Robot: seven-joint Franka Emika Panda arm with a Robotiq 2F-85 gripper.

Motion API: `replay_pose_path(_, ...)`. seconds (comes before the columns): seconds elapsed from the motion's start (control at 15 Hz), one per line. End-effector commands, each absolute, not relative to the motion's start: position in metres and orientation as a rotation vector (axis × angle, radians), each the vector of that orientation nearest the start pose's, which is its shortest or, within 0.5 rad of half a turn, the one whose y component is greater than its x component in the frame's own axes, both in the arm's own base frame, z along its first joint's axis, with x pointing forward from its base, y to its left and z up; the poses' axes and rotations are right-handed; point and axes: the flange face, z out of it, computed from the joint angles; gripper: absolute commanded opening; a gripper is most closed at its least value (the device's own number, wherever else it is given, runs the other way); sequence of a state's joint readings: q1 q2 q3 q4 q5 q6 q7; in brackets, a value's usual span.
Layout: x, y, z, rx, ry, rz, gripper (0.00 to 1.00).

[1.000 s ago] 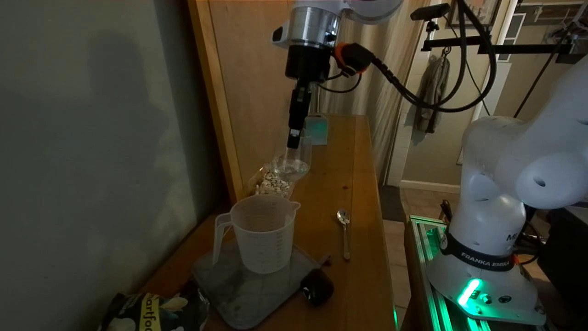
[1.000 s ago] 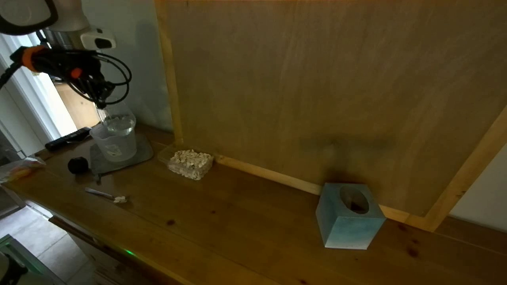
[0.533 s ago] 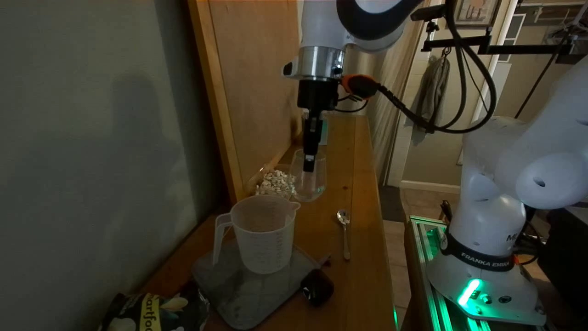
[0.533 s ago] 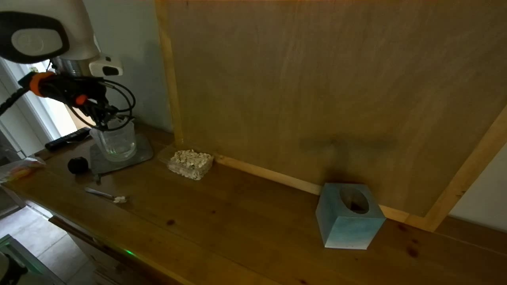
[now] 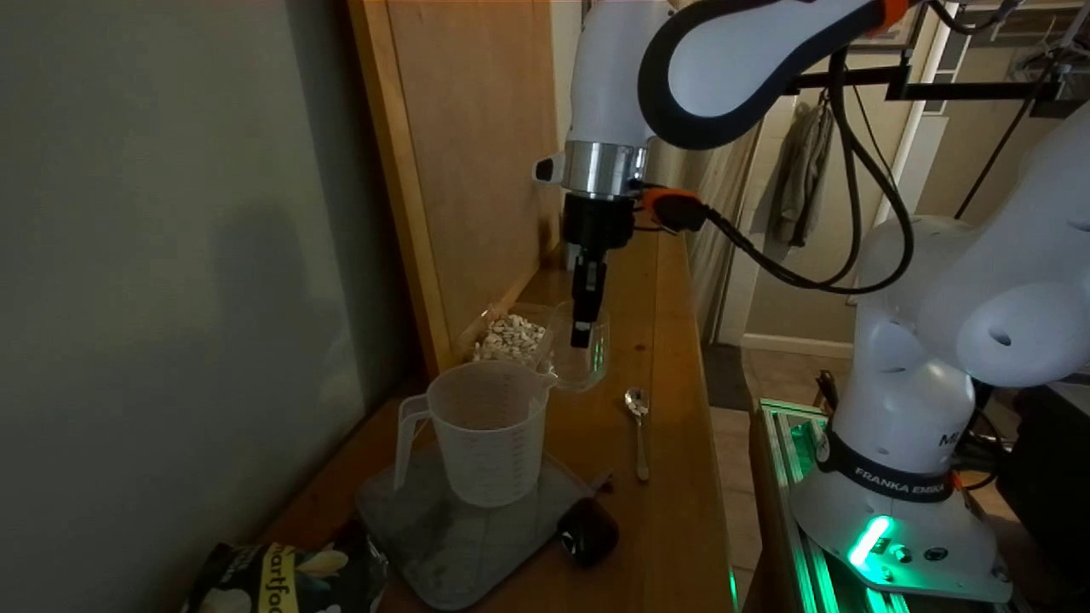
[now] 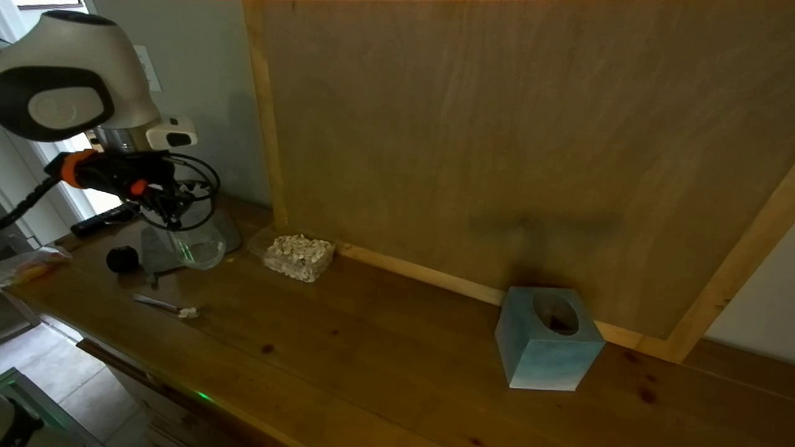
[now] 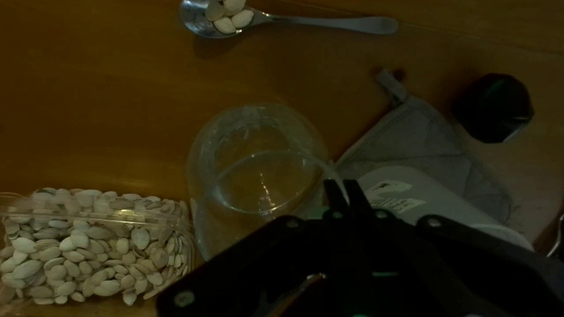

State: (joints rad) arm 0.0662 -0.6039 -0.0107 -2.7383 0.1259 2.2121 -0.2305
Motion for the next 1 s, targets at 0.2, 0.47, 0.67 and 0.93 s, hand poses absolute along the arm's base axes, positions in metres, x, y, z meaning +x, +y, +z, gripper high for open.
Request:
replay_pose_path(0.2, 0.362, 0.021, 0.389, -3.017, -0.345, -0.183, 0.01)
replay_pose_path(0.47, 0.367, 0.024, 0.376, -3.014, -0.347, -0.168, 0.01)
replay_pose_path(0.67, 0.369, 0.025, 0.367, -3.016, -0.343, -0.137, 0.01)
replay_pose_path(0.93, 0.369, 0.025, 0.361, -3.01, -0.34, -0.11, 0.01)
